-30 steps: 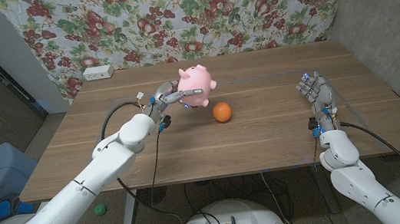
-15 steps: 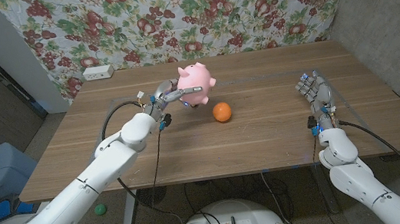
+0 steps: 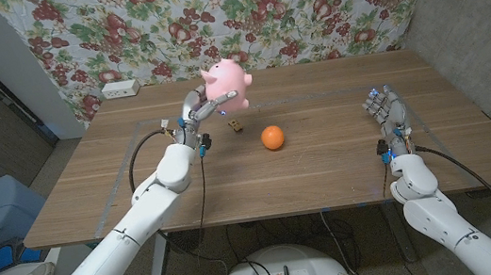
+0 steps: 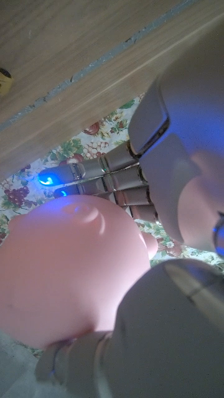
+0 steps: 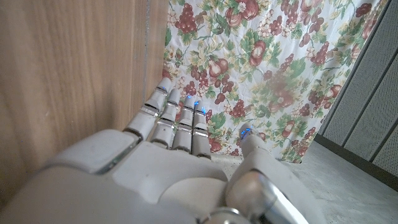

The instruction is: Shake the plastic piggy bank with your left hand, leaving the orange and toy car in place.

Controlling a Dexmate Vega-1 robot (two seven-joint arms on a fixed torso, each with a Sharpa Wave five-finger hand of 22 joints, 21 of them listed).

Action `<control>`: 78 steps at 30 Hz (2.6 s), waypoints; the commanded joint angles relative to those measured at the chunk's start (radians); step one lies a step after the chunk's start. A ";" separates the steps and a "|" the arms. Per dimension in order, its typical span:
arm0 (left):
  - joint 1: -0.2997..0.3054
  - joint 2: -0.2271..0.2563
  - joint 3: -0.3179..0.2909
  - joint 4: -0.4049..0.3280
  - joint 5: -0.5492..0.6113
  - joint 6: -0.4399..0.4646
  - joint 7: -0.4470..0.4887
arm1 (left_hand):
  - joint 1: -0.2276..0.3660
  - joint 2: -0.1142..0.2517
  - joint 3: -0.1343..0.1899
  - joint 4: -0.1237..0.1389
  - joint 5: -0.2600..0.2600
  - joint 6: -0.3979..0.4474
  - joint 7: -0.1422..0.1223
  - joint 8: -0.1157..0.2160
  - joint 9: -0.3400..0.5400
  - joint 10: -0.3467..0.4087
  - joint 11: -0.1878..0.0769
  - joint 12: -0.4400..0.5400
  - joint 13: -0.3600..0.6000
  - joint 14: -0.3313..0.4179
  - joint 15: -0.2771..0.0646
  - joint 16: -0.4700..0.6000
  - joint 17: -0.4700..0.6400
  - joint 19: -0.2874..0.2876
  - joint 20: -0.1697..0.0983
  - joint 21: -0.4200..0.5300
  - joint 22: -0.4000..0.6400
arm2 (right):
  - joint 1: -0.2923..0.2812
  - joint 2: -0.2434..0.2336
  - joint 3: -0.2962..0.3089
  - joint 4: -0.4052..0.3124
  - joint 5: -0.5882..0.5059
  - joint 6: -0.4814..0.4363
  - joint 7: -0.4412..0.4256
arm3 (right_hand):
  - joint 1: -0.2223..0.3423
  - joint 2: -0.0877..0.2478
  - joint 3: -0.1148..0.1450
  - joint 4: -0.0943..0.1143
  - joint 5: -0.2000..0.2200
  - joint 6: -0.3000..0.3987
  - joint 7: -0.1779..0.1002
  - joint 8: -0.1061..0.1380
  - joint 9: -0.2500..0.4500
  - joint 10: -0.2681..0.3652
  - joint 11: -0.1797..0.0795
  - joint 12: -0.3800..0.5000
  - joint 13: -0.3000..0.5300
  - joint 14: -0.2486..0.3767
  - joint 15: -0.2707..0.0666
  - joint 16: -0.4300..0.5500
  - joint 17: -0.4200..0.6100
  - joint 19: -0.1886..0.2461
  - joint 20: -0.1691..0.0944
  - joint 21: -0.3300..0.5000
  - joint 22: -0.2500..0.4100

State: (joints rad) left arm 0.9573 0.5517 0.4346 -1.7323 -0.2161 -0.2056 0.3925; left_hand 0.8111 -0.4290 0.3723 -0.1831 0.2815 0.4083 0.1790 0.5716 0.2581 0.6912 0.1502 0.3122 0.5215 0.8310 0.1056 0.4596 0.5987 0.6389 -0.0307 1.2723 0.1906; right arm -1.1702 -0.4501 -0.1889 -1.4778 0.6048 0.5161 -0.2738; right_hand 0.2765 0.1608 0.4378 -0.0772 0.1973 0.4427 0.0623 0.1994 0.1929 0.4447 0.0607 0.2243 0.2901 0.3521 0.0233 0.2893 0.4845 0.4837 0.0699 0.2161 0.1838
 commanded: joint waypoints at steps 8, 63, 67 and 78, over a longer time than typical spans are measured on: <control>0.000 -0.124 -0.024 0.113 0.069 -0.179 0.068 | 0.562 0.476 0.131 0.005 0.008 0.427 -0.173 0.005 0.006 0.303 -0.294 -0.009 0.006 0.272 -0.343 0.004 0.006 -0.040 -0.153 0.012 -0.002 | -0.008 -0.001 0.005 -0.042 -0.009 -0.039 -0.056 | 0.000 0.006 0.009 0.000 0.000 0.007 -0.002 0.003 0.002 0.004 0.002 0.001 0.006 0.007 0.000 -0.001 0.002 -0.002 0.007 0.003 0.002; -0.202 0.117 0.117 -0.039 0.012 0.364 -0.289 | 0.560 0.474 0.151 0.004 0.010 0.426 -0.172 -0.004 0.012 0.305 -0.290 -0.026 0.018 0.274 -0.343 -0.010 0.015 -0.053 -0.152 0.032 -0.006 | 0.000 0.016 -0.007 -0.036 -0.027 -0.050 -0.095 | -0.002 0.006 0.013 -0.002 0.000 0.008 -0.001 0.004 0.002 0.002 0.000 0.000 0.007 0.007 -0.001 -0.002 0.004 -0.003 0.010 0.003 0.002; -0.198 0.115 0.115 -0.037 0.011 0.352 -0.281 | 0.560 0.474 0.153 0.004 0.011 0.425 -0.171 -0.005 0.013 0.305 -0.290 -0.027 0.019 0.274 -0.343 -0.011 0.016 -0.054 -0.152 0.033 -0.006 | -0.005 0.016 -0.004 -0.044 -0.027 -0.051 -0.099 | -0.001 0.007 0.014 -0.003 0.000 0.009 -0.001 0.004 0.002 0.002 0.001 0.000 0.008 0.007 0.001 -0.003 0.004 -0.004 0.009 0.003 0.002; -0.124 0.051 0.066 0.017 0.017 0.163 -0.141 | 0.558 0.473 0.156 0.005 0.011 0.427 -0.171 -0.006 0.014 0.308 -0.289 -0.030 0.020 0.276 -0.343 -0.012 0.018 -0.055 -0.151 0.037 -0.006 | -0.012 0.010 -0.002 -0.058 -0.026 -0.065 -0.102 | 0.004 0.009 0.018 -0.007 0.002 0.020 0.002 0.008 0.002 0.008 0.001 0.002 0.008 0.008 -0.001 -0.002 0.004 -0.005 0.008 0.003 0.002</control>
State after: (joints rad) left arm 0.7711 0.6569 0.5444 -1.7643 -0.2011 0.1162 0.1373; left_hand 0.8234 -0.4350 0.3723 -0.1831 0.2853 0.4148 0.1821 0.5624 0.2667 0.7040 0.1516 0.2808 0.5406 0.8364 0.1109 0.4378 0.6126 0.6177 -0.0305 1.2990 0.1814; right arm -1.1753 -0.4353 -0.1938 -1.5214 0.5797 0.4632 -0.3701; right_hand 0.2765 0.1608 0.4488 -0.0799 0.1973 0.4521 0.0604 0.2019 0.1928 0.4447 0.0607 0.2243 0.2949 0.3521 0.0233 0.2893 0.4841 0.4766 0.0768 0.2161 0.1838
